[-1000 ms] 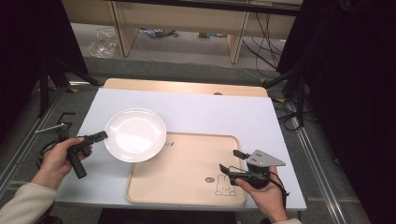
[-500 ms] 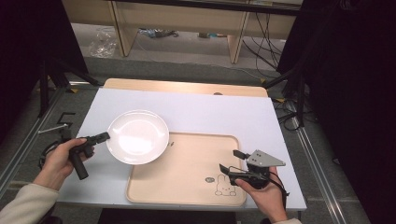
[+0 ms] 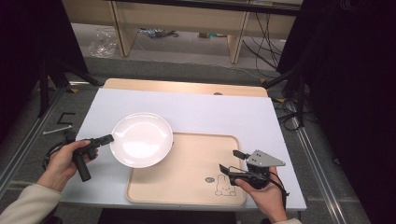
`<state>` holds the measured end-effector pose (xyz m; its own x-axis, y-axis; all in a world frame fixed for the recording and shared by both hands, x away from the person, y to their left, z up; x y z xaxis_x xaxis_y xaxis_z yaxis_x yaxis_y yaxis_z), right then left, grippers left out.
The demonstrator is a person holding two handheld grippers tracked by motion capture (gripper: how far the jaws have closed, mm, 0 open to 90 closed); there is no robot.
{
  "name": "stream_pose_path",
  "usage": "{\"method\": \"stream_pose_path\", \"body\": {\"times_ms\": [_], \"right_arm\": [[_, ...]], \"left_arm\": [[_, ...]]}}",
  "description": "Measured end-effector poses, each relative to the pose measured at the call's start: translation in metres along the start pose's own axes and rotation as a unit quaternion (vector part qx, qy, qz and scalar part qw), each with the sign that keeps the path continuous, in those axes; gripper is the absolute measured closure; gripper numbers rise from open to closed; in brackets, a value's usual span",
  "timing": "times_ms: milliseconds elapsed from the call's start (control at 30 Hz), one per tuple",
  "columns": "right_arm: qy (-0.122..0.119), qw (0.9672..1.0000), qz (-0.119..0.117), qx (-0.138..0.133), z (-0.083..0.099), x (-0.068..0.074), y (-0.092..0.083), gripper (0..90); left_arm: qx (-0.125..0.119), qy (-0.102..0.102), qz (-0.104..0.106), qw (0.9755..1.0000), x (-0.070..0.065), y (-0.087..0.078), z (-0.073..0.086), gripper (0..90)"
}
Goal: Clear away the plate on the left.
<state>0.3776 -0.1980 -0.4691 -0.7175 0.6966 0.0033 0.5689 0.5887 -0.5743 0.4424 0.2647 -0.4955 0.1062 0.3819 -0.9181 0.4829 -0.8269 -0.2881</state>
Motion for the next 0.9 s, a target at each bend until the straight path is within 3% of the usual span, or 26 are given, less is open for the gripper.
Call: {"method": "stream_pose_path", "body": {"times_ms": [367,567,767,833,900], "right_arm": [[0.001,1.0,0.001,-0.003,0.0,0.0,0.001,25.8],[0.0,1.0,-0.001,-0.003,0.0,0.001,0.001,25.8],[0.001,1.0,-0.001,-0.003,0.0,0.0,0.001,25.8],[0.001,1.0,-0.001,-0.003,0.0,0.001,0.001,25.8],[0.001,1.0,-0.001,-0.003,0.0,0.001,0.001,25.8]], "left_arm": [[0.014,-0.003,-0.002,0.9999,-0.001,0.003,0.004,86.9],[0.008,-0.002,0.007,0.9999,-0.001,0.005,0.004,86.9],[0.02,-0.002,0.001,0.9998,-0.002,0.007,0.007,86.8],[0.015,-0.001,0.012,0.9998,-0.004,0.01,0.008,86.8],[0.028,0.0,0.002,0.9996,-0.004,0.011,0.01,86.8]]}}
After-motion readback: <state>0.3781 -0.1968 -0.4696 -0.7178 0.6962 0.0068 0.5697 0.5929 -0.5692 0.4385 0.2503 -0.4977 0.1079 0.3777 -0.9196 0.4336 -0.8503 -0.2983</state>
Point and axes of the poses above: each handheld gripper's, and its own axes: y roughly forward along the jaws, z roughly out of its underside, x roughly to its left, the point moved 7 cm from there along y, roughly forward along the jaws, and after that the axes turned 11 degrees about x, right-handed, at the moved point
